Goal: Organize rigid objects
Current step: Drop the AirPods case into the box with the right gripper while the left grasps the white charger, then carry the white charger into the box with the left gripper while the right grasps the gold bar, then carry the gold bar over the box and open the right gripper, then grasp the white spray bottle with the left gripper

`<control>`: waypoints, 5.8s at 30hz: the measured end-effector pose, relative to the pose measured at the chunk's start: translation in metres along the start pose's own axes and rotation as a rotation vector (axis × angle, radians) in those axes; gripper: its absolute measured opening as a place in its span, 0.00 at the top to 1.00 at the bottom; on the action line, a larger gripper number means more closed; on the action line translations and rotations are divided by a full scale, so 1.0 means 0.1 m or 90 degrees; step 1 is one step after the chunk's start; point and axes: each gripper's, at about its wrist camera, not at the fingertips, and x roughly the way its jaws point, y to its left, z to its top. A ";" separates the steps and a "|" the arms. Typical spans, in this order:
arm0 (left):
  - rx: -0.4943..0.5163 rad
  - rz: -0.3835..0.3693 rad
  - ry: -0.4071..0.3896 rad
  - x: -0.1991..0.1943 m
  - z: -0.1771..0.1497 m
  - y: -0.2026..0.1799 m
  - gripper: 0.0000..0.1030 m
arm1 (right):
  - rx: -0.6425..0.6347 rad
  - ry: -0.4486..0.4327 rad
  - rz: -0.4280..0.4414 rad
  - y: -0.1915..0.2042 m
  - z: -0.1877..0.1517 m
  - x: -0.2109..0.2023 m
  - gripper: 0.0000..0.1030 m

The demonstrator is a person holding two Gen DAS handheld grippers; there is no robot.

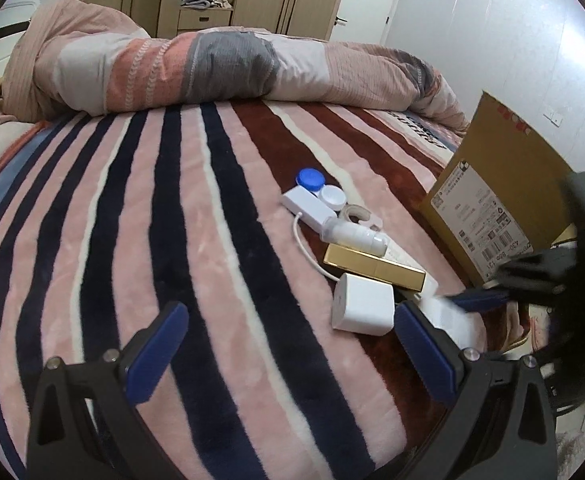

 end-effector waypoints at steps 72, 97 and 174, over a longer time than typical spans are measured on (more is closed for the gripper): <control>0.063 0.020 -0.020 -0.80 1.05 -0.51 0.62 | 0.020 -0.056 -0.051 -0.15 0.13 0.15 0.74; 0.228 -0.129 0.129 0.21 1.79 -2.70 0.42 | 0.039 -0.032 0.074 -0.40 0.11 0.36 0.86; 0.119 -0.046 0.081 0.82 0.43 -0.57 0.24 | 0.097 -0.183 -0.052 -0.65 0.26 -1.52 0.86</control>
